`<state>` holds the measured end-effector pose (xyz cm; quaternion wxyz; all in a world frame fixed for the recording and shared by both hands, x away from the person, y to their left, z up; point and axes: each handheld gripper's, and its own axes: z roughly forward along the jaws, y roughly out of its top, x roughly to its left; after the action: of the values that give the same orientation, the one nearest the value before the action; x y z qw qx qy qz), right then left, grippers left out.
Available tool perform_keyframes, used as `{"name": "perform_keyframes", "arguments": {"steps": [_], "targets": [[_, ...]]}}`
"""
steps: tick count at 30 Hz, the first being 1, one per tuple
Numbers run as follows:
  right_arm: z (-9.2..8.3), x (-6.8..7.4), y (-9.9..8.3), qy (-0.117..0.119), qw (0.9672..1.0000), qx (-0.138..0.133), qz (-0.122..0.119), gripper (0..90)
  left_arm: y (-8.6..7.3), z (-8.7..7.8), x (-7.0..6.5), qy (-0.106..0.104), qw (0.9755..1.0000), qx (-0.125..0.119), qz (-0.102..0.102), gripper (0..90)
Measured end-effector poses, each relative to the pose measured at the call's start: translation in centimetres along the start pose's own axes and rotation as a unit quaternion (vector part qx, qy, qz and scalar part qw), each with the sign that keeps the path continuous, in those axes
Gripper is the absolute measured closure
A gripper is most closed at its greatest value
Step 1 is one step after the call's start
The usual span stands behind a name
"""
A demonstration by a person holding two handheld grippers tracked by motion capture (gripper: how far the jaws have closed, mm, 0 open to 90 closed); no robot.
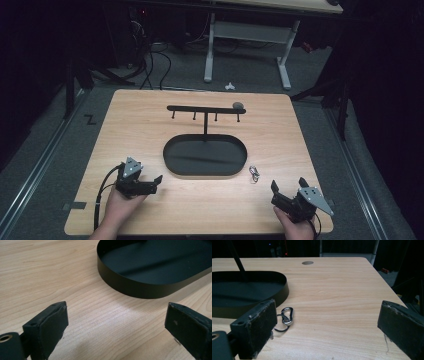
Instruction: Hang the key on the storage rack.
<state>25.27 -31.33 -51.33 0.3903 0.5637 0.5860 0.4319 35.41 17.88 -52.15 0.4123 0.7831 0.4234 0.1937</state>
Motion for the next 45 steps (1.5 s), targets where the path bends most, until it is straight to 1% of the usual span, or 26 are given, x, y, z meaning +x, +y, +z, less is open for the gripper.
{"name": "perform_keyframes", "arguments": {"steps": [15,17,19,21,22,23,24,25,26,28,29,31,33,34,37,39,40,42,43,44,45], "targets": [[0.8,0.5,0.3,0.008,1.0,-0.001,0.002,3.2,-0.7,-0.7,0.4,-0.002,1.0,-0.001,-0.007,6.0],[0.9,0.5,0.3,0.009,1.0,-0.001,0.005,3.1,-0.7,-0.7,0.4,-0.003,1.0,-0.001,-0.007,6.1],[1.0,0.5,0.4,0.008,0.9998,0.0,0.016,3.2,-0.8,-0.7,0.4,-0.003,1.0,-0.001,-0.003,7.0],[1.0,0.5,0.5,0.009,0.9998,0.002,0.017,3.2,-0.8,-0.7,0.4,-0.003,1.0,0.001,-0.001,7.4],[1.0,0.5,0.6,0.017,0.9998,0.004,0.014,3.2,-0.8,-0.7,0.4,-0.004,1.0,0.002,-0.002,7.6],[0.8,0.6,0.8,0.032,0.9995,0.001,0.002,3.2,-0.8,-0.7,0.4,-0.005,1.0,0.001,-0.002,7.6],[0.8,0.6,0.9,0.039,0.9992,0.001,-0.005,3.1,-0.8,-0.8,0.5,-0.006,1.0,0.002,-0.002,7.6],[0.7,0.7,1.0,0.041,0.9991,0.004,-0.013,2.9,-0.8,-0.8,0.5,-0.005,1.0,0.001,-0.002,7.6],[0.7,0.7,1.0,0.041,0.9991,0.004,-0.013,2.9,-0.8,-0.8,0.5,-0.005,1.0,0.001,-0.002,7.6],[0.7,0.9,1.1,0.042,0.9986,0.019,-0.026,1.6,-0.8,-0.9,0.5,-0.005,1.0,0.001,-0.001,7.6],[0.7,1.0,1.1,0.043,0.9984,0.025,-0.028,0.8,-0.8,-0.9,0.4,-0.006,1.0,0.0,-0.001,7.6],[0.8,1.2,1.1,0.053,0.9977,0.033,-0.029,0.0,-0.8,-0.9,0.4,-0.005,1.0,-0.003,0.0,7.1],[0.9,1.4,1.1,0.053,0.9972,0.041,-0.033,0.0,-0.7,-0.9,0.4,-0.003,1.0,-0.005,0.0,4.3],[0.9,1.4,1.1,0.053,0.9972,0.041,-0.033,0.0,-0.7,-0.9,0.4,-0.003,1.0,-0.006,-0.001,4.3],[0.9,1.7,1.1,0.059,0.9963,0.047,-0.04,0.0,-0.7,-0.9,0.5,-0.009,0.9999,-0.004,-0.006,1.1],[0.9,1.7,1.2,0.067,0.9956,0.051,-0.042,0.0,-0.7,-0.8,0.5,-0.012,0.9999,0.0,-0.003,0.1],[0.9,1.7,1.1,0.07,0.9951,0.054,-0.045,0.0,-0.7,-0.7,0.4,-0.02,0.9998,0.004,-0.003,0.1],[1.0,1.7,1.1,0.07,0.9937,0.072,-0.051,0.0,-0.7,-0.5,0.3,-0.023,0.9997,0.008,0.0,0.2],[1.1,1.8,1.0,0.065,0.9925,0.08,-0.066,0.1,-0.7,-0.6,0.2,-0.02,0.9998,0.005,0.003,0.1],[1.1,1.8,1.0,0.065,0.9925,0.08,-0.066,0.1,-0.7,-0.6,0.2,-0.02,0.9998,0.005,0.003,0.1],[1.2,1.9,1.0,0.061,0.9919,0.086,-0.071,0.7,-0.6,-0.6,0.2,-0.023,0.9997,0.004,0.003,0.1]]}}
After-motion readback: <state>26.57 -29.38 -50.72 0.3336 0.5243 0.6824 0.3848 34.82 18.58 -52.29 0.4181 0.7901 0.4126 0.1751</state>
